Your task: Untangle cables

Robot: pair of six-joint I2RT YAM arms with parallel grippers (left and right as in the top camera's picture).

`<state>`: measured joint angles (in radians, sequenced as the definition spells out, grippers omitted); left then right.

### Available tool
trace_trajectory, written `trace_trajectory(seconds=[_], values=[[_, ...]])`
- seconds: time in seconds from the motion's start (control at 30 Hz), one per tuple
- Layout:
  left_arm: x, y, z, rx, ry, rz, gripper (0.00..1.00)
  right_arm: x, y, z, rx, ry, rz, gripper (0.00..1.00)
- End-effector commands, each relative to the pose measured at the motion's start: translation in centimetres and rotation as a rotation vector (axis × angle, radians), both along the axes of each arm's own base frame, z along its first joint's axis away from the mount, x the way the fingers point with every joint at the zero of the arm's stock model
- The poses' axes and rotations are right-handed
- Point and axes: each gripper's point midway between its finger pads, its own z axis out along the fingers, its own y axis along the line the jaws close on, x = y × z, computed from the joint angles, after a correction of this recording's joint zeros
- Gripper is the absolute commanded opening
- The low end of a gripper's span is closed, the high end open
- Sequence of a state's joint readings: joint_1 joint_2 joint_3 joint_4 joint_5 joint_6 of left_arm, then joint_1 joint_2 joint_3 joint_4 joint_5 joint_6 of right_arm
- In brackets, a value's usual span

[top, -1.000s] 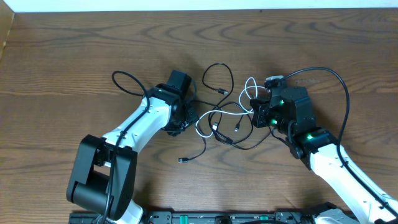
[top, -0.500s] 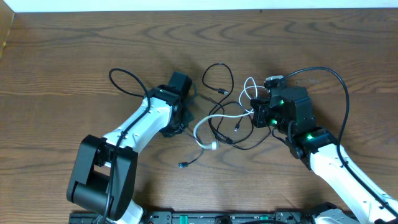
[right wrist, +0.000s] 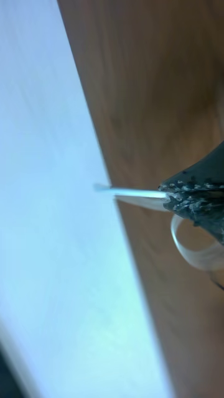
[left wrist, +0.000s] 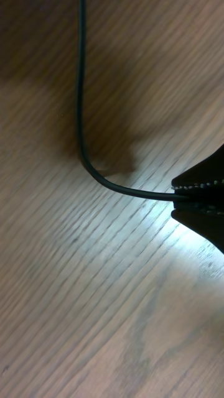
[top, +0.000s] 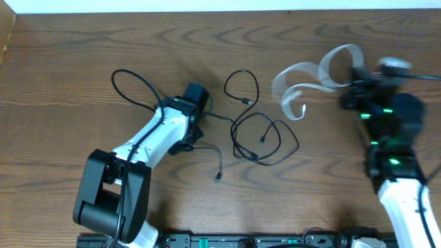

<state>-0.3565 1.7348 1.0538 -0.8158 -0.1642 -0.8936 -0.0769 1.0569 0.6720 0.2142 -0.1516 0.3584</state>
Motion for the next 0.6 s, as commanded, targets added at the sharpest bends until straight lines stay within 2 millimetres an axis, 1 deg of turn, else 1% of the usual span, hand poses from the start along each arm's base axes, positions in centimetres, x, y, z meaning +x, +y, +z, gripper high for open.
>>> trace_trajectory(seconds=[0.0, 0.07, 0.1, 0.23, 0.37, 0.43, 0.57], values=[[-0.2, 1.6, -0.1, 0.044, 0.009, 0.028, 0.08, -1.1, -6.9, 1.3, 0.074, -0.026, -0.211, 0.01], [-0.2, 1.6, -0.1, 0.041, 0.012, 0.032, 0.08, -1.8, -9.7, 0.5, 0.09, 0.005, -0.29, 0.01], [-0.2, 1.6, -0.1, 0.037, 0.013, 0.033, 0.08, -2.4, -11.1, -0.3, 0.097, 0.035, -0.333, 0.01], [-0.3, 1.0, -0.2, 0.008, 0.021, 0.033, 0.08, -4.2, -14.9, -3.7, 0.097, 0.162, -0.443, 0.01], [-0.4, 0.9, -0.3, -0.001, 0.024, 0.033, 0.07, -5.5, -17.8, -7.1, 0.066, 0.281, -0.503, 0.01], [-0.4, 0.6, -0.3, -0.019, 0.027, 0.034, 0.08, -5.8, -18.7, -8.8, 0.049, 0.338, -0.514, 0.01], [-0.5, -0.3, -0.5, -0.069, 0.036, 0.034, 0.08, -6.0, -19.4, -12.1, 0.004, 0.445, -0.493, 0.01]])
